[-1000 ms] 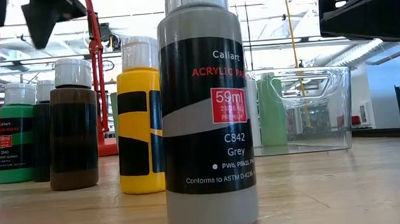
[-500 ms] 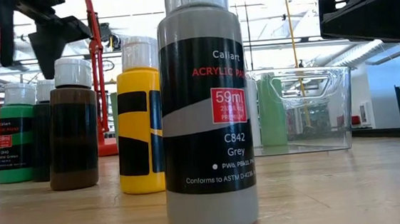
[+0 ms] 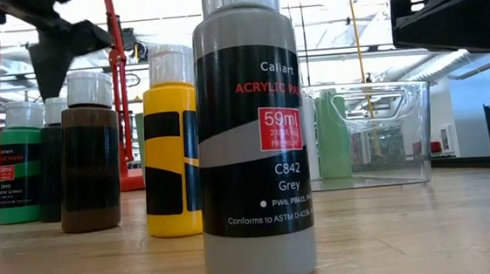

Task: Pick & Place Paint Supplies
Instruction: Put the small green paint bottle into the transparent bin

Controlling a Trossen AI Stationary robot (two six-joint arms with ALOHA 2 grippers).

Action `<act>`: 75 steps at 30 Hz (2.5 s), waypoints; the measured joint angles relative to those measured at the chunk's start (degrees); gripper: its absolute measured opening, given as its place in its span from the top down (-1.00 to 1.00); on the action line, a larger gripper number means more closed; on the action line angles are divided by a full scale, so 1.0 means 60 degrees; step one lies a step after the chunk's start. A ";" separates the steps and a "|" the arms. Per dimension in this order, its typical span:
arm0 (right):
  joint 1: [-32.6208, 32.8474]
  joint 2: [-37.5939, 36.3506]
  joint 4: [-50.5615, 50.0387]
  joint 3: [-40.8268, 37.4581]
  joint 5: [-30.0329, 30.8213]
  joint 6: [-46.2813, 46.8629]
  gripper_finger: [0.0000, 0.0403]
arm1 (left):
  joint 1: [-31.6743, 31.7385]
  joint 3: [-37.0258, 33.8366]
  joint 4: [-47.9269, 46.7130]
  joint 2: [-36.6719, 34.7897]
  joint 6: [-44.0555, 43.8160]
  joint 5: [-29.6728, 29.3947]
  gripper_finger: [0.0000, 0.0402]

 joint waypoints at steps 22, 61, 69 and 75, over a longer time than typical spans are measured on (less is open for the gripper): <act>-0.0005 0.0000 0.0146 -0.0088 0.0044 0.0000 0.98 | -0.0057 -0.0011 -0.0230 0.0404 0.0156 0.0030 -0.33; -0.0007 -0.0003 0.0229 -0.0096 0.0042 -0.0029 0.98 | -0.0057 0.2427 -0.2546 0.0367 0.0596 -0.1641 0.54; -0.0007 0.0000 0.0262 -0.0096 0.0040 -0.0004 0.98 | 0.0627 0.5639 -0.2180 0.0413 0.0742 -0.3308 0.54; -0.0007 -0.0004 0.0372 -0.0099 0.0040 -0.0019 0.98 | 0.1948 0.7110 -0.1711 0.1384 0.1509 -0.3160 0.54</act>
